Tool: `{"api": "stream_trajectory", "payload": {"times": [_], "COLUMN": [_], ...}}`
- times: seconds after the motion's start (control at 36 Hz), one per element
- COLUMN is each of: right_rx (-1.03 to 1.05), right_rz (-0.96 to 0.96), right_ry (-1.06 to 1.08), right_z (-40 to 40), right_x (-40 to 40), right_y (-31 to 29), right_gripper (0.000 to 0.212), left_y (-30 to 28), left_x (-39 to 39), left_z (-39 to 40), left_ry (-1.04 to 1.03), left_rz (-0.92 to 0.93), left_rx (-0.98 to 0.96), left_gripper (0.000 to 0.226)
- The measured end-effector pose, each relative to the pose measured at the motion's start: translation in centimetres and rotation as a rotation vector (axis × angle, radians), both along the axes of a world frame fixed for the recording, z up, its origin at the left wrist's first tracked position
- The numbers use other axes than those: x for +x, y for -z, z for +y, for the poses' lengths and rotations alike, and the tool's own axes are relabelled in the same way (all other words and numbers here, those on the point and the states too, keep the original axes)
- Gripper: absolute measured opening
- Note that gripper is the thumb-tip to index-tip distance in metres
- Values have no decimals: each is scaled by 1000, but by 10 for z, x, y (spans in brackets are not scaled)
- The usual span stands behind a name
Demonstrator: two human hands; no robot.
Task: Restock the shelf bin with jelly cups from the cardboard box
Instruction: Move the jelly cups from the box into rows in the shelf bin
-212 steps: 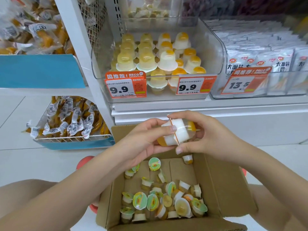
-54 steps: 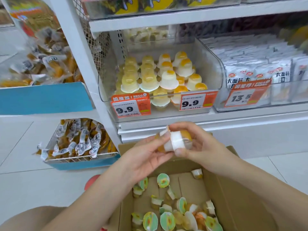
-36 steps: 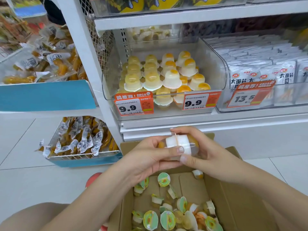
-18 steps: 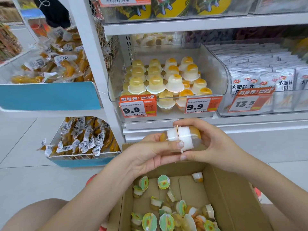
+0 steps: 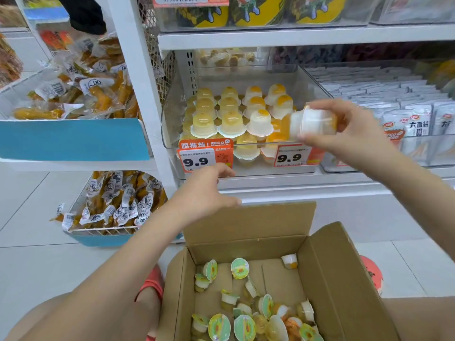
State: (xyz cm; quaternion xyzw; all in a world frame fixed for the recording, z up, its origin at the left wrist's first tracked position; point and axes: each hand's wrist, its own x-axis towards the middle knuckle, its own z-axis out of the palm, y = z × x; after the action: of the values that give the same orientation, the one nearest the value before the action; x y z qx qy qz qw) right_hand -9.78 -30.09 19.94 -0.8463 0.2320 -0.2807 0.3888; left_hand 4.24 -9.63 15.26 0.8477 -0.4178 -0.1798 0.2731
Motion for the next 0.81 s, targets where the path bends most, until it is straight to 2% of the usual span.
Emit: {"api": "stream_trajectory", "payload": {"times": [0.11,0.22,0.31,0.42,0.64,0.81], "right_rx": [-269,-412,-468,-484,-521,-488], "right_rz": [200,501,640,720,757,817], "right_ry": [47,-35,-67,-103,-64,-99], "right_z": [-28,-52,-60,-65,-71,-66], "right_x": [34,71,90,101,107,100], "right_y": [-37,-51,-48,-38,-19,-15], "right_gripper": [56,58,66,70,82,72], "left_y": [5,7,6,9,13,15], "left_x": [10,16,21,27,30,28], "left_z": [-6,-9,-8,-7,-8,-13], "left_ry": [-28,-32,-40,-44,-24,-11], "left_rz": [-117,-205,-248,-281,-290,-288], "left_rx": [6,47,67,81,117,140], "left_gripper": [63,62,61,61,61,59]}}
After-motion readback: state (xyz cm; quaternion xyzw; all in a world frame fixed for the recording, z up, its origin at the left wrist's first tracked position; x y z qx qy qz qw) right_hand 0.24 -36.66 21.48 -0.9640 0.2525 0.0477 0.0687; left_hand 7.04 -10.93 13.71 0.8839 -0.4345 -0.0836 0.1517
